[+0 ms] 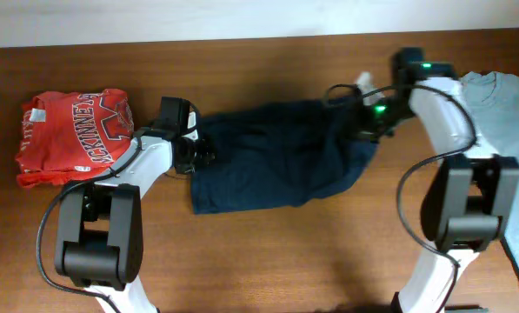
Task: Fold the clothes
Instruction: 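Lift the pants' right end with the right gripper and fold it leftward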
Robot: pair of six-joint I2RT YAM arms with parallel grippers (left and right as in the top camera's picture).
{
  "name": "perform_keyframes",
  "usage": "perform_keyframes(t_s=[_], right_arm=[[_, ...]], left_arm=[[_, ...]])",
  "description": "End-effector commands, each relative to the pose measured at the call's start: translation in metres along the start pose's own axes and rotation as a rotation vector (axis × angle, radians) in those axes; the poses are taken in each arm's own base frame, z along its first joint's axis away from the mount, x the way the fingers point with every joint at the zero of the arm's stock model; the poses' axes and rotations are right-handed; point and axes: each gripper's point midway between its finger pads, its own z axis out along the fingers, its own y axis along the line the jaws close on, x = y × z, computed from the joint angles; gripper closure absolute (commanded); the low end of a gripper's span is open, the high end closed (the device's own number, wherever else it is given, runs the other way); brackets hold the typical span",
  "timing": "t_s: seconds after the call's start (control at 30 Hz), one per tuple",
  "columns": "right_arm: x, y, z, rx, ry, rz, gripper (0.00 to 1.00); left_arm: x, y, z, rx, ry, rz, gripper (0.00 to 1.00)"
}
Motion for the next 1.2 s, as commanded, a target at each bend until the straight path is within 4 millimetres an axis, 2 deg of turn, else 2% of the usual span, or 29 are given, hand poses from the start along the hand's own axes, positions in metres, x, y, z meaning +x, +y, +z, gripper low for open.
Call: perform_keyframes(t_s=[0.0, 0.1, 0.2, 0.43, 0.9, 1.0, 1.17], right_arm=[[0.002, 0.048, 0.011, -0.014, 0.014, -0.131, 0.96], [0.002, 0.081, 0.022, -0.024, 0.022, -0.216, 0.96], [0.004, 0.124, 0.037, -0.044, 0.020, -0.294, 0.96], [0.020, 0.190, 0.064, -0.086, 0.031, -0.417, 0.96], [0.045, 0.259, 0.093, -0.160, 0.021, -0.522, 0.96], [0.047, 0.270, 0.097, -0.175, 0.011, -0.528, 0.96], [0.051, 0.277, 0.099, -0.183, 0.013, -0.539, 0.95]], left_arm=[[-0.001, -0.005, 0.004, 0.024, 0.007, -0.005, 0.99], [-0.001, -0.004, 0.006, 0.024, 0.012, -0.006, 0.99], [0.003, -0.004, 0.011, 0.030, 0.029, -0.011, 0.99], [0.001, -0.004, 0.012, 0.032, 0.024, -0.009, 0.99], [0.000, -0.004, 0.012, 0.034, 0.020, -0.007, 0.99], [0.000, -0.004, 0.012, 0.035, 0.020, -0.007, 0.99], [-0.001, -0.005, 0.012, 0.036, 0.017, -0.006, 0.99]])
